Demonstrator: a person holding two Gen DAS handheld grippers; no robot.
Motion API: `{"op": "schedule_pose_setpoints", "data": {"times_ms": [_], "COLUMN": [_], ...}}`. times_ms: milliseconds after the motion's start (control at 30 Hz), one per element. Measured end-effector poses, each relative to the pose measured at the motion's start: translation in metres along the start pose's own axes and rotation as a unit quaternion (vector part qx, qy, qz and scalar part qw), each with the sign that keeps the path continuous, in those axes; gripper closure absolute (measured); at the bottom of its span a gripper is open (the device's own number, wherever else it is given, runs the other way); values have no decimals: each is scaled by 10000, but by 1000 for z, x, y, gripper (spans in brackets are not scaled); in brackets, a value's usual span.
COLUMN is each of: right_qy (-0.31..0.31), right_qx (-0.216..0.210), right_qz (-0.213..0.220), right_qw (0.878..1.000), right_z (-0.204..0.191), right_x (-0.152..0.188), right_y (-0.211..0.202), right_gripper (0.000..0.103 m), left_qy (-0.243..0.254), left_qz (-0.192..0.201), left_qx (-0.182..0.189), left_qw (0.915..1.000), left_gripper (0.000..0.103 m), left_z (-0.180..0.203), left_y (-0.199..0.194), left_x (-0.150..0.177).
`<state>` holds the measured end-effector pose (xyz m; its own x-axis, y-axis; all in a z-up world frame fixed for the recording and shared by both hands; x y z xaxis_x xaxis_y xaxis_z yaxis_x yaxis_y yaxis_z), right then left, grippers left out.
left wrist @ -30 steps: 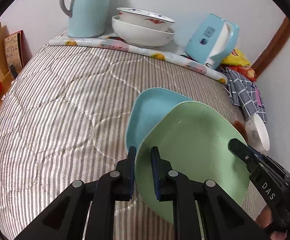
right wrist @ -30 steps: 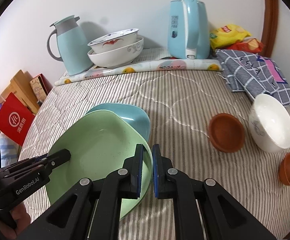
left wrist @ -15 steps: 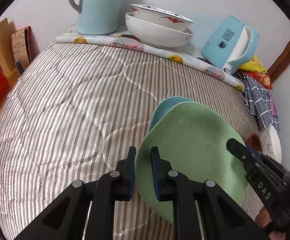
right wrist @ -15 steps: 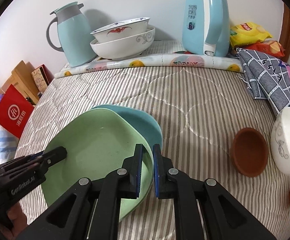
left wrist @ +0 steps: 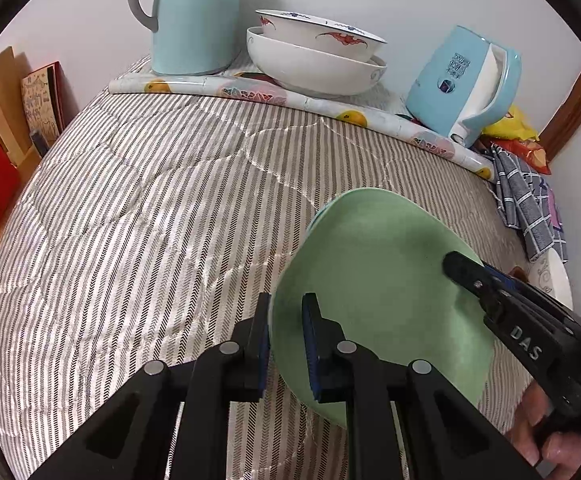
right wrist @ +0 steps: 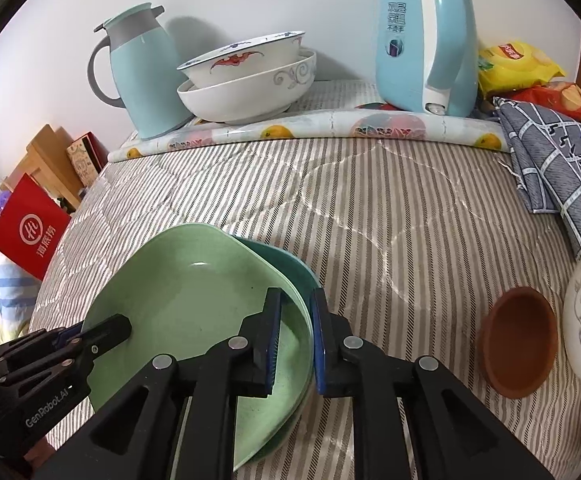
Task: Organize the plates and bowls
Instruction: 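Carry the green plate over and lower it onto the blue plate, then open both grippers and pull them back from the plate stack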
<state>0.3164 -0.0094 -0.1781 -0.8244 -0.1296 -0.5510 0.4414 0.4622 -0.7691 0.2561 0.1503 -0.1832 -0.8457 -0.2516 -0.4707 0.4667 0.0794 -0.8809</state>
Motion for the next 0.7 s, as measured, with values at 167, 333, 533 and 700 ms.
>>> {"op": "schedule_pose_setpoints", "data": {"times_ms": [167, 333, 533, 700], "right_qy": [-77, -68, 23, 32], "right_qx": [-26, -55, -60, 45], "right_qz": [-9, 11, 118, 264], "right_qw": [10000, 10000, 9999, 9996], "right_z": [0, 0, 2, 5], "right_x": [-4, -4, -1, -2], "right_y": [3, 0, -11, -20], "right_gripper": [85, 85, 66, 58], "left_qy": [105, 123, 145, 200], "left_qz": [34, -21, -21, 28], "left_qx": [56, 131, 235, 230], "left_qw": [9999, 9998, 9996, 9995], "left_gripper": [87, 87, 79, 76], "left_z": [3, 4, 9, 13], "left_y": [-2, -2, -3, -7], "left_x": [2, 4, 8, 9]}}
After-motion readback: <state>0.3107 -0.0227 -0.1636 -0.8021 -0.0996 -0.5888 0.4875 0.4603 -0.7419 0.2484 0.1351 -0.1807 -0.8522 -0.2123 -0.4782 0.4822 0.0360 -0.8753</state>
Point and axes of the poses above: each gripper's, at about its wrist camera, not at the fingertips, and y roughly the way its jaws point, z to its right, x to its underside, the point moved 8 cm from there along y, roughly the way its jaws point, and after that the axes turned 9 degrees about -x, right-handed, at the moved point
